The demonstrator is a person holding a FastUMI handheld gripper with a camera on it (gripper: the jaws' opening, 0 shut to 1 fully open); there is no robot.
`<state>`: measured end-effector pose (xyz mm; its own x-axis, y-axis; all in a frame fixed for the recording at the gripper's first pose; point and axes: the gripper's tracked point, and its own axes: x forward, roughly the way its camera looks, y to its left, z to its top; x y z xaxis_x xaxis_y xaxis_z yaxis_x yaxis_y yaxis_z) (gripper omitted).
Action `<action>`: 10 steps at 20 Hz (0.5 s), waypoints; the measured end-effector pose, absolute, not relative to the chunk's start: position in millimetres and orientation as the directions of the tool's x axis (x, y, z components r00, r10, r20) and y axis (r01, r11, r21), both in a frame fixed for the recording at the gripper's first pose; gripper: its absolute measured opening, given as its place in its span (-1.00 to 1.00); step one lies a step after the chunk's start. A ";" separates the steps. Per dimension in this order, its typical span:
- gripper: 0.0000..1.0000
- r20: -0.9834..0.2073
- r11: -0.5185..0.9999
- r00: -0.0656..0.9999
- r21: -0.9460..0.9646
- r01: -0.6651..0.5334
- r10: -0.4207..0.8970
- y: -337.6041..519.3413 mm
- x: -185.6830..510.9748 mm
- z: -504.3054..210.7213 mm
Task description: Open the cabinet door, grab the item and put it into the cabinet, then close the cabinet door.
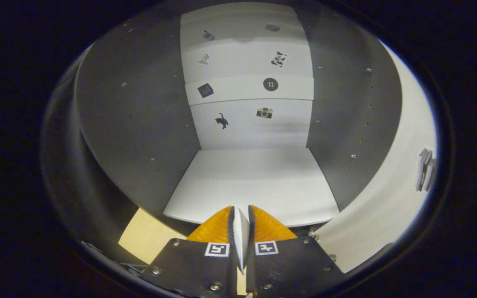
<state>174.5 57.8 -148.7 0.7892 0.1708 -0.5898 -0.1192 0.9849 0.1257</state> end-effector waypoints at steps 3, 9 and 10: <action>-0.83 -0.640 0.985 0.750 0.130 -0.110 0.169 53.1 191.4 -161.0; -0.82 -0.708 0.987 0.688 0.105 -0.121 0.160 56.5 220.9 -177.3; -0.82 -0.723 0.988 0.674 0.097 -0.121 0.153 55.5 221.8 -178.8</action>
<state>221.8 55.5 -178.8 0.6737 0.1534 -0.7229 -0.1211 0.9879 0.0968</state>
